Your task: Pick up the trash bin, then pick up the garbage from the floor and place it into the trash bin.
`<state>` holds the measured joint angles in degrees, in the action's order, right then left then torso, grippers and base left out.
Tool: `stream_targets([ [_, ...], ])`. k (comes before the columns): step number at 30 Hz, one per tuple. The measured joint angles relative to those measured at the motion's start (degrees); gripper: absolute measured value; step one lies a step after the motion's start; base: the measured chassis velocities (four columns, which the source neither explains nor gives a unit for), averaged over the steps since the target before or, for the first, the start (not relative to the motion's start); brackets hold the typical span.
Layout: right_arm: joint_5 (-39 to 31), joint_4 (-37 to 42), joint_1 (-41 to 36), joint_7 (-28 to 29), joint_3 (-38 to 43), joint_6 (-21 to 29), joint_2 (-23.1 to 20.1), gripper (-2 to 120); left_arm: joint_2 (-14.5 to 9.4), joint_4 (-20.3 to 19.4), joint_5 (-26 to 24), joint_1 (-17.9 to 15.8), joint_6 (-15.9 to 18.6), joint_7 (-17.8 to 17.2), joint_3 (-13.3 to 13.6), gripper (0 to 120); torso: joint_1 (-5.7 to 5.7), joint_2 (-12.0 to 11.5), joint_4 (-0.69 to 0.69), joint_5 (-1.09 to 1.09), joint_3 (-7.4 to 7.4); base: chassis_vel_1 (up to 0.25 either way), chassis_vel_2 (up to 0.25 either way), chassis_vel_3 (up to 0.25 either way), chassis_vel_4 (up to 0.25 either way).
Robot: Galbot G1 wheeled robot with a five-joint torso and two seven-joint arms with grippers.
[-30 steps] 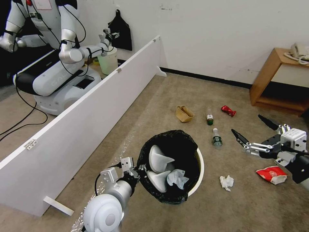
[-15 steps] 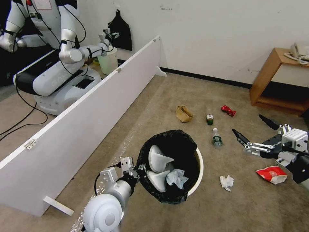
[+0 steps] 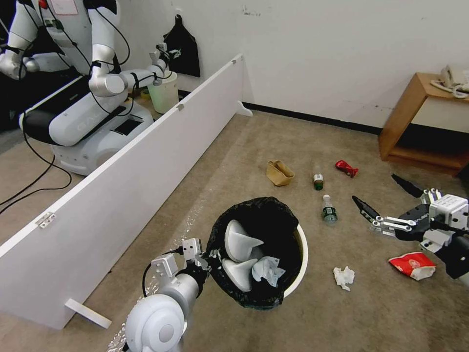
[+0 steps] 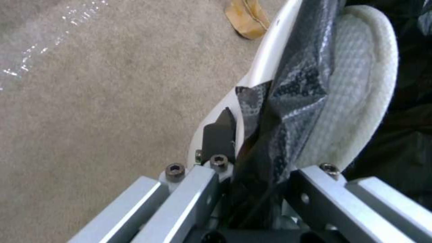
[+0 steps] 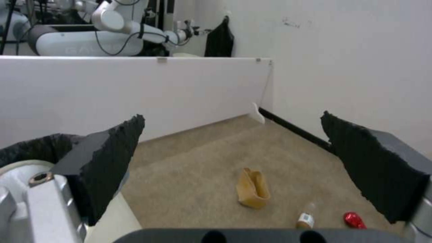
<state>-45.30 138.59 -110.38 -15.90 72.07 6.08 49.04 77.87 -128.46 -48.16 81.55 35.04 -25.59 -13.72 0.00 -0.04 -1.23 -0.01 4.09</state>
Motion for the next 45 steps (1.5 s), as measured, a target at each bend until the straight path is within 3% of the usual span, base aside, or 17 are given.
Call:
stream_targets([
  [23,-0.5,-0.2,0.1,0.0,-1.0,-1.2,-0.4,100,-0.1,-0.2,0.4,0.4,0.0,0.1,-0.1,2,0.01,0.0,-0.02,0.0,-0.01,-0.054,0.065,0.059,-0.059],
  [35,0.4,-5.2,0.6,0.3,-2.7,-4.6,-4.5,100,0.7,0.2,1.6,0.1,0.6,-0.1,-0.4,2,0.01,0.0,0.01,0.0,0.0,0.0,0.0,0.0,0.0],
  [45,1.5,-9.7,1.0,-0.3,-5.9,-5.2,-8.2,100,-0.6,1.3,1.3,-0.7,0.7,-1.1,-1.9,2,0.01,0.0,0.0,0.01,0.0,0.0,0.0,0.0,0.0],
])
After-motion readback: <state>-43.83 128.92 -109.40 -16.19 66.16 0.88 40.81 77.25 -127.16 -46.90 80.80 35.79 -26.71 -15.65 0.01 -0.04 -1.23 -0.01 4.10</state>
